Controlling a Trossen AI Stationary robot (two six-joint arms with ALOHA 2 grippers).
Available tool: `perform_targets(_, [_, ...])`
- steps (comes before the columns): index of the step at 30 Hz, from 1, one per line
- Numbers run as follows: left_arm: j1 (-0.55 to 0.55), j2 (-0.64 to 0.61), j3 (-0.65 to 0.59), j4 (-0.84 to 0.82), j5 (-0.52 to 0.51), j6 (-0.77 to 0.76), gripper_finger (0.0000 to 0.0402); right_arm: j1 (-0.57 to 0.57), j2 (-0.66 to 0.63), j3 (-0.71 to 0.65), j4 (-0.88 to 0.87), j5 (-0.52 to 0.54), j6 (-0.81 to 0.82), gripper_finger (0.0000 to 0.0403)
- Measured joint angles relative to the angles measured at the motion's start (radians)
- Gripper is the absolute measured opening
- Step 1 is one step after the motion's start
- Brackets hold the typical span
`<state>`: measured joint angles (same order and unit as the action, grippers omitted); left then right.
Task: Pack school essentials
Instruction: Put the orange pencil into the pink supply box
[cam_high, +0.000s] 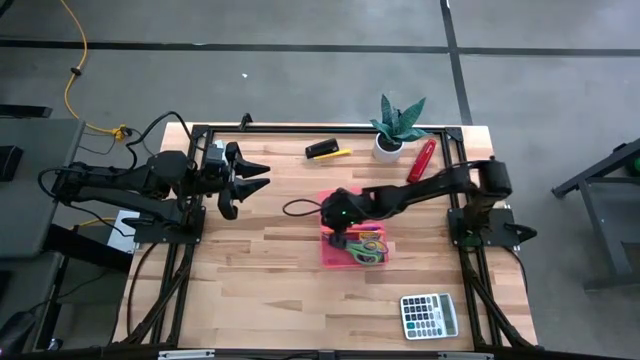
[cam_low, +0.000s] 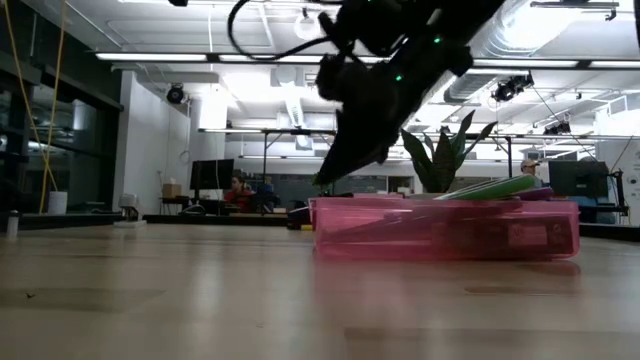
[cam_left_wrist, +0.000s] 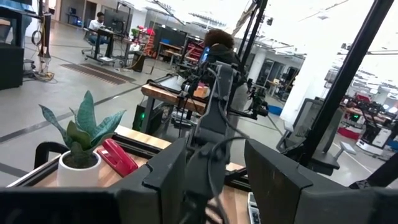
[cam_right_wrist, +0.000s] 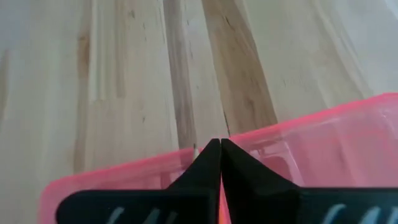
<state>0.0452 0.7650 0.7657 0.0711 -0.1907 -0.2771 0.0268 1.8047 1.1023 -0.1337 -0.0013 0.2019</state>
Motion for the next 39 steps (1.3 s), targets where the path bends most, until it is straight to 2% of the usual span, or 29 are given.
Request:
perform_targets(15, [0.0, 0.0, 0.0, 0.0, -0.001, 0.0, 0.0152, -0.002, 0.063, 0.044, -0.016, -0.007, -0.045, 0.0])
perform_targets(23, [0.0, 0.0, 0.0, 0.0, -0.001, 0.018, 0.0152, 0.0, 0.062, 0.044, -0.086, -0.05, -0.05, 0.0])
perform_targets(39, [0.0, 0.0, 0.0, 0.0, -0.001, 0.019, 0.0152, 0.02, 0.058, 0.044, -0.103, -0.128, -0.099, 0.0])
